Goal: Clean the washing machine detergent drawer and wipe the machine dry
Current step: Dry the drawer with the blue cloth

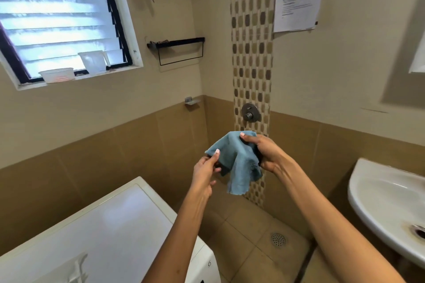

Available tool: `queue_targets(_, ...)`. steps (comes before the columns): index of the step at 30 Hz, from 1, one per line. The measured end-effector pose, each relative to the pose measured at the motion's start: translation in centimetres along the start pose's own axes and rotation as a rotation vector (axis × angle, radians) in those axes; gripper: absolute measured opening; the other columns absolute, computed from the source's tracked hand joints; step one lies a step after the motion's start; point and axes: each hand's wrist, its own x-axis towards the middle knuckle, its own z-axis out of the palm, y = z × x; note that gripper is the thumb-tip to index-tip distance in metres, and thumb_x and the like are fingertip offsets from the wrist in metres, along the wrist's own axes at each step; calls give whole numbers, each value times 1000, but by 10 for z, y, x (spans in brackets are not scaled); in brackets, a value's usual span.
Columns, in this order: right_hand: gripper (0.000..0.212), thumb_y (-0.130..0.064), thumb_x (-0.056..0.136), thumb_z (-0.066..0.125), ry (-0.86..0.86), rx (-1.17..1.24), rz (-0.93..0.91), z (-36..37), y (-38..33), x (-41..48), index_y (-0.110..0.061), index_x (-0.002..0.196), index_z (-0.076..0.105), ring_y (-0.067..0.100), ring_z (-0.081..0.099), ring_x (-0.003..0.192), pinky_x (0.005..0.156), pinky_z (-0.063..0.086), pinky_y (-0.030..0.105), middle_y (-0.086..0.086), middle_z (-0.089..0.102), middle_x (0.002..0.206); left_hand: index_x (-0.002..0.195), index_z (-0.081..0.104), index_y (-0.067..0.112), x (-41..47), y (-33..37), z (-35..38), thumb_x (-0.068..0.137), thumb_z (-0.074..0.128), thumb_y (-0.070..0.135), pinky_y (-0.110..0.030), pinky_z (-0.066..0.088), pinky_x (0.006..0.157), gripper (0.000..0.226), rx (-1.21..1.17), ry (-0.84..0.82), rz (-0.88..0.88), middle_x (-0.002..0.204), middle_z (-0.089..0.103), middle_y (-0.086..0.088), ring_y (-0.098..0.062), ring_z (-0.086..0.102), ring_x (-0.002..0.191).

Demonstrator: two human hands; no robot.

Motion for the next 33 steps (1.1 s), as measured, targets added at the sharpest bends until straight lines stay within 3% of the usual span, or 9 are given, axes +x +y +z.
queue_targets(4,16,-17,93,54,20,-12,6,-10,-4,-2,-4,89,62,16,67,66,63,56,28,7,70,74,86,62,22,4,11,0,89,61,26,-32,36,74,5,-40,-5,35,84,62,4,-10,52,81)
queue_targets(8,15,-7,90,57,120,-130,40,-27,-5,1,1,102,59,23,63,79,76,53,34,13,66,89,87,67,7,10,26,-3,85,67,17,-16,41,58,10,13,77,176,84,65,-3,-7,53,68)
queue_targets(11,8,0,82,65,258,-147,80,-30,1,2,4,89,62,25,62,76,87,52,40,15,66,85,104,67,-3,15,36,-3,81,71,14,-16,48,69,30,105,135,260,98,67,-10,-14,60,85)
queue_targets(13,12,1,78,70,325,-94,59,-30,5,2,6,85,62,24,62,74,82,53,39,16,66,85,105,67,-2,18,40,-1,79,73,15,-22,52,74,32,156,162,285,103,68,-11,-20,63,94)
queue_targets(16,23,-8,72,77,438,-191,-29,-32,10,3,3,87,65,19,60,73,68,51,29,9,64,79,102,70,4,21,43,-2,77,76,23,-31,54,82,33,296,243,351,102,71,-9,-20,65,94)
queue_targets(20,46,-38,64,83,751,-573,-256,-32,18,3,-9,97,70,24,51,112,94,46,43,4,63,108,99,71,7,15,45,-5,82,70,26,-20,48,69,26,285,229,474,93,68,-2,-12,61,86)
queue_targets(24,34,-27,76,75,560,-454,-452,-24,12,-5,-6,103,67,19,60,103,83,48,29,7,67,108,93,67,12,15,44,-9,89,61,25,-21,49,70,14,257,116,561,90,67,-4,-15,61,87)
queue_targets(29,28,-9,87,62,377,-272,-602,-20,12,-18,-4,114,56,8,64,82,65,52,12,1,63,97,107,60,14,12,47,-12,89,60,19,-23,54,77,18,214,-18,638,105,64,-4,-18,62,100)
queue_targets(33,65,-10,84,66,214,-372,-521,-29,16,-20,-22,139,33,14,58,105,85,54,30,6,52,122,135,34,26,12,49,-17,87,63,16,-31,58,77,57,380,-183,646,117,55,-5,-21,62,100)
